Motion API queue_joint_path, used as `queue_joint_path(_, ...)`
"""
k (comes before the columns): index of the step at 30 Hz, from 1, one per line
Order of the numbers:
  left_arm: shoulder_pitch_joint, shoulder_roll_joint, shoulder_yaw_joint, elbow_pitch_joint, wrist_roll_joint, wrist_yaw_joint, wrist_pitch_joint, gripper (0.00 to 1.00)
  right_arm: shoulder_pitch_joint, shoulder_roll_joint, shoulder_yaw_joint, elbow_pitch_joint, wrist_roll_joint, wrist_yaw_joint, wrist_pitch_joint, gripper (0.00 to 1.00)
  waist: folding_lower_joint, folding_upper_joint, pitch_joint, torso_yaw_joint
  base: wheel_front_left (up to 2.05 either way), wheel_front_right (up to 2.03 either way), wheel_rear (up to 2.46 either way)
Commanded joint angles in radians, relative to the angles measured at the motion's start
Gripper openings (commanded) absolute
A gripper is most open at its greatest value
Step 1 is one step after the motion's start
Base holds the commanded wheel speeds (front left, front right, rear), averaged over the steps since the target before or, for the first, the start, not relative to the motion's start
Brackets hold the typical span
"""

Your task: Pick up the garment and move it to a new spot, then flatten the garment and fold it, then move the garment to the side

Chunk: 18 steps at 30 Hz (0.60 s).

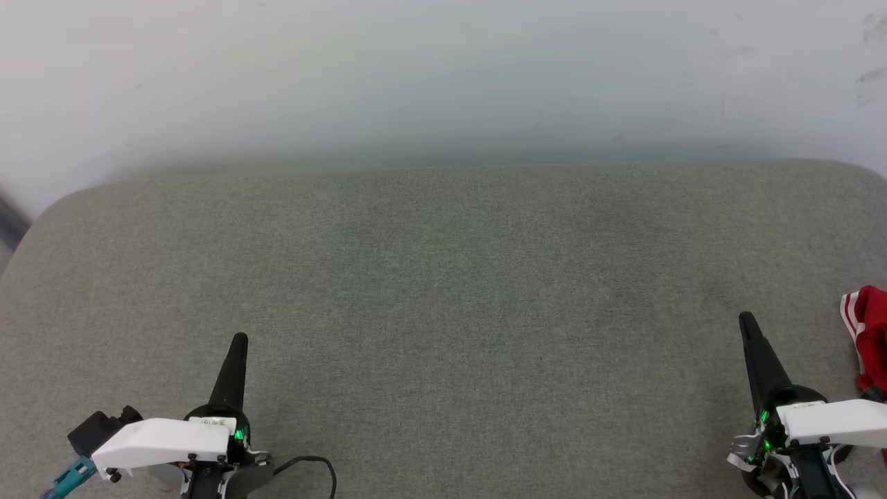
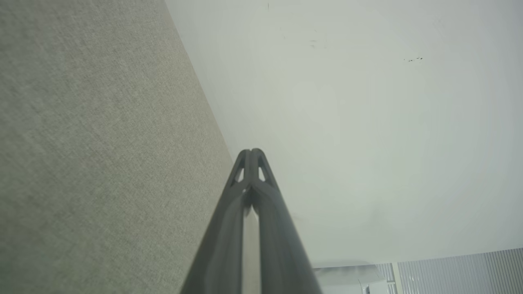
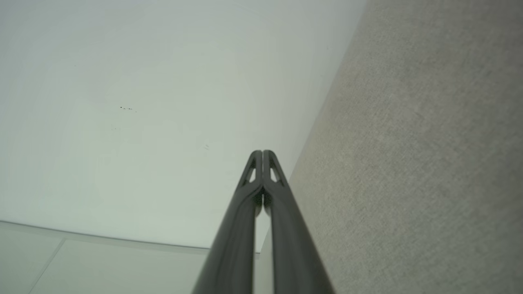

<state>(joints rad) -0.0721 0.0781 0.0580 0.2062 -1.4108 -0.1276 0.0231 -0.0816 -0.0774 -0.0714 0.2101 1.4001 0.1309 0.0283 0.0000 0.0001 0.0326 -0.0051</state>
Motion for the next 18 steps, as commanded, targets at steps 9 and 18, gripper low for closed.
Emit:
queue_joint_path(9,-0.023,-0.001,0.009,0.011,-0.077,-0.003,0.022,0.00,-0.021,0.002,-0.006,0.010,0.081,0.000,0.024,0.00,0.0000,-0.0001,-0.008,0.001,0.00,0.00,0.00)
queue_joint_path(18,-0.031,-0.003,0.016,0.023,-0.141,-0.004,0.042,0.00,-0.026,0.005,-0.010,0.021,0.146,0.000,0.042,0.00,0.0000,-0.0001,-0.016,0.003,0.00,0.00,0.00)
